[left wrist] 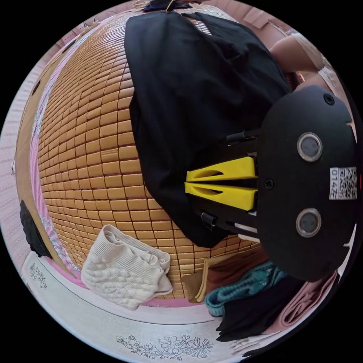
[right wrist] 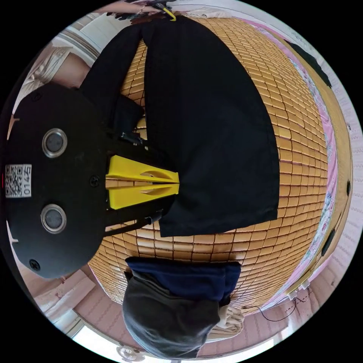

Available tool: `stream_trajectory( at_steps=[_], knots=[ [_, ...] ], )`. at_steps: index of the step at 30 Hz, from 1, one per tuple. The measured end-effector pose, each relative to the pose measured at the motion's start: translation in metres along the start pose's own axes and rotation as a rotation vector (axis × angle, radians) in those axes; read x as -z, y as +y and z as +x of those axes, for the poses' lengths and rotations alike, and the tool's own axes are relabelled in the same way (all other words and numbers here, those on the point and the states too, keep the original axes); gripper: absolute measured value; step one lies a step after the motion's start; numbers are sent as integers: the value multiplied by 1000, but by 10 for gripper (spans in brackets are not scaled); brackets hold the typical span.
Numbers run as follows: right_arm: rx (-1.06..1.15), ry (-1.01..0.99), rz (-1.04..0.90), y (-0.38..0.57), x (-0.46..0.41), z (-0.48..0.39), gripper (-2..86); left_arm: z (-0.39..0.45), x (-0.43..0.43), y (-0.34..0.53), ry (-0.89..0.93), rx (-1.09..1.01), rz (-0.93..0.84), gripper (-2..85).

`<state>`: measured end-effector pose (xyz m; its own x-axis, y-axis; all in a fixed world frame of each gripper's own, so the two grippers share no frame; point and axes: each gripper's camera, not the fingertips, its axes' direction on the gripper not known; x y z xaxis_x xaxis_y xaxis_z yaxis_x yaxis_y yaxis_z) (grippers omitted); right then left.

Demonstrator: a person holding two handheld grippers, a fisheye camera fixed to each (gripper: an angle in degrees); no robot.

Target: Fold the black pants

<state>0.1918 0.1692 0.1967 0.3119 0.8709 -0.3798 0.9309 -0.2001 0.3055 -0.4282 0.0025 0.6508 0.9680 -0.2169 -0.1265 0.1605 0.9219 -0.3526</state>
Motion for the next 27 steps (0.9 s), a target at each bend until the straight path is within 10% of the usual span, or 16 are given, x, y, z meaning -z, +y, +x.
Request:
stream_trajectory(
  at_steps=[15, 27],
  knots=[
    [-32, 25, 18, 19, -13, 6, 1, -48, -24, -34, 153, 195, 45, -1],
    [-365, -427, 42, 187, -43, 65, 105, 215, 35, 86, 428, -621, 95, 54]
  ],
)
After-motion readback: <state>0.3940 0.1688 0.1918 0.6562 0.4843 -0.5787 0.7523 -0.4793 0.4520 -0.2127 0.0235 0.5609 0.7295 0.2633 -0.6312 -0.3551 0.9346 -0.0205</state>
